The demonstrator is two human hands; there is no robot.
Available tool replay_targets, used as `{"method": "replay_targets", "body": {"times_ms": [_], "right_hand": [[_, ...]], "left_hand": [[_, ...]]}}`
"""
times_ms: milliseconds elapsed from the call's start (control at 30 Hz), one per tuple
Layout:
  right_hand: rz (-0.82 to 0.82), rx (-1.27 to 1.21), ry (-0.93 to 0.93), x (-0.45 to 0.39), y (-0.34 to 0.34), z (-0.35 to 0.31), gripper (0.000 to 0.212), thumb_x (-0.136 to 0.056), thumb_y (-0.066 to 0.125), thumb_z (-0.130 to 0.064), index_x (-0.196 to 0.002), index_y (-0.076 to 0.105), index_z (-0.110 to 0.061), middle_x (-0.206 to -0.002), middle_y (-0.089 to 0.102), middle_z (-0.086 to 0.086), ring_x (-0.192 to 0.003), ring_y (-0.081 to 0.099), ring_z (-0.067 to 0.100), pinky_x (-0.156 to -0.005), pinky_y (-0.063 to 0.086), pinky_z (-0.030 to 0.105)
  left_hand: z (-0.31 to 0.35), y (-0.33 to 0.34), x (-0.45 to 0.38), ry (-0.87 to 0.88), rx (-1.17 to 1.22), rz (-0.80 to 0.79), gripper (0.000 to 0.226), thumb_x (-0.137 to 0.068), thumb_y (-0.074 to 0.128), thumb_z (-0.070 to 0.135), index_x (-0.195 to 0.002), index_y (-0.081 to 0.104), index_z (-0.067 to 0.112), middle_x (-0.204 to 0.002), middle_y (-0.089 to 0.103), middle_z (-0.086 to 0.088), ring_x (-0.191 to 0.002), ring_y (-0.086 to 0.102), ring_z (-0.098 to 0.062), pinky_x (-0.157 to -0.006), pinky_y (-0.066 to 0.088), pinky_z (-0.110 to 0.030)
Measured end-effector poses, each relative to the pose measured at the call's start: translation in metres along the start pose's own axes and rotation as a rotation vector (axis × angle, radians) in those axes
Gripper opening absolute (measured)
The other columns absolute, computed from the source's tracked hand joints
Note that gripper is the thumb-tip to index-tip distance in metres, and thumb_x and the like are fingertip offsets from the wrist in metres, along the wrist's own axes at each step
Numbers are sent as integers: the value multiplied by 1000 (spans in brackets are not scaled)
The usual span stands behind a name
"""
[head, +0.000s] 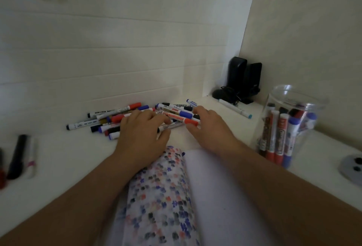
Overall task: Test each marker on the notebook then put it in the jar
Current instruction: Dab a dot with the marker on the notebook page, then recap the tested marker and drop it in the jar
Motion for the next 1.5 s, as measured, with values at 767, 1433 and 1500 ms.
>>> {"method": "replay_targets", "body": {"times_ms": [767,1433,1500], "right_hand": [[-189,-682,-7,84,-10,-27,17,-89,80,-38,-86,76,-21,-83,76,-3,-83,70,12,-84,59,39],[-177,-1057,0,89,-21,-27,32,-112,39,-30,-119,69,-22,-67,60,-3,-60,54,9,-53,43,24],[-178,-1104,24,83,-25,-24,27,-102,49,-34,-112,73,-27,-66,59,2,-59,53,14,-52,41,28]], "left_hand": [[34,10,26,-325,703,-318,24,-107,43,41,-101,61,25,-93,71,3,-82,70,-7,-74,60,-28],[80,10,30,253,506,-402,29,-105,43,43,-134,45,48,-87,63,33,-72,59,5,-65,41,-13],[66,15,28,137,524,-425,33,-97,41,59,-127,34,48,-77,63,14,-63,56,0,-62,44,-19]]}}
Point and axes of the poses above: each hand's wrist, its own x-axis away from the middle knuckle, its own y-axis out of the palm, z = x × y, the point moved 9 cm from there along -x, towards the middle knuckle
